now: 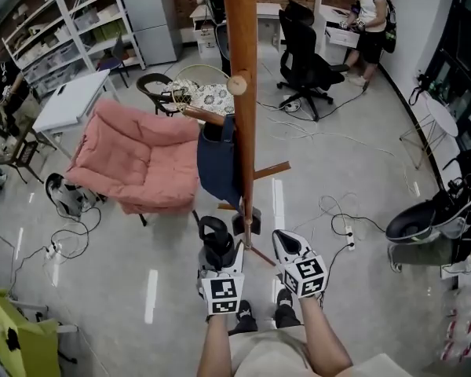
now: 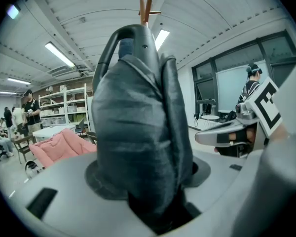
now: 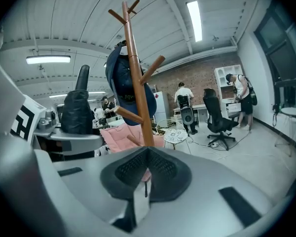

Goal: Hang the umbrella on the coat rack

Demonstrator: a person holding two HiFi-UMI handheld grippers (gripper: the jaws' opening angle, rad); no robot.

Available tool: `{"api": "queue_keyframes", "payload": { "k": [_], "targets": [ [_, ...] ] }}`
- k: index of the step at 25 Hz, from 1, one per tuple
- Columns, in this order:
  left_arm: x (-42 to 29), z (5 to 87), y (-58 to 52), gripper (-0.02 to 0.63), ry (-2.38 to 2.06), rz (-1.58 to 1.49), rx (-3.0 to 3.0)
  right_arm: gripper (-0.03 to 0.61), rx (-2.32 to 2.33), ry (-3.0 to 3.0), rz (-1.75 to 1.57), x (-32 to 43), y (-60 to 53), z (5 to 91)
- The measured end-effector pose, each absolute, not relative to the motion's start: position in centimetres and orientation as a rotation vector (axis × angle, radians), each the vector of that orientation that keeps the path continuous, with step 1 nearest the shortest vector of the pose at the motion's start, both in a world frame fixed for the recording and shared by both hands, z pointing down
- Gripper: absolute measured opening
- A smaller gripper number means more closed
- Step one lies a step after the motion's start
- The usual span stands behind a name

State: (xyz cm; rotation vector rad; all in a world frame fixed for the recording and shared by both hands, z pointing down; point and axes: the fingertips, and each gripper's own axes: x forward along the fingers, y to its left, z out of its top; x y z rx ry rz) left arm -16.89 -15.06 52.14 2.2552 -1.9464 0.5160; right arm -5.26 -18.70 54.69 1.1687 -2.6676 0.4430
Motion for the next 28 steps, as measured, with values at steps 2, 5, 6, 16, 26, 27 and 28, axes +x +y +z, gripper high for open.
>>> {"api": "queue_keyframes", "payload": {
  "k": [2,5,6,16,26,27,28],
  "targets": [
    [-16.5,52.6,-15.2,0.258,-1.960,0.525,2.228,0.003,1.141,-2.685,0.442,-5.2,-19.4,54.6],
    [-15.7,52.9,-15.2,0.258,-1.976,0.539,2.189,0.003,1.096,-2.715,0.446,-5.0,-19.9,54.2],
    [-15.4,53.1,-15.1,0.258,-1.981,0.548,2.176,0.003,1.081,-2.723,0.448,-5.0,-20.0,54.1],
    [-12.4,56.2,-14.7,0.258,-1.988,0.629,2.054,0.003,0.967,-2.745,0.480,-3.1,-20.1,55.2],
    [-11.3,58.6,-14.6,0.258,-1.937,0.676,2.019,0.003,0.940,-2.728,0.511,-1.9,-19.9,56.6],
    [-11.4,58.7,-14.9,0.258,-1.936,0.674,2.018,0.003,0.944,-2.731,0.510,-1.9,-20.0,56.6],
    [-11.4,58.8,-15.1,0.258,-1.932,0.673,2.018,0.003,0.948,-2.732,0.508,-1.9,-20.1,56.5]
  ]
}}
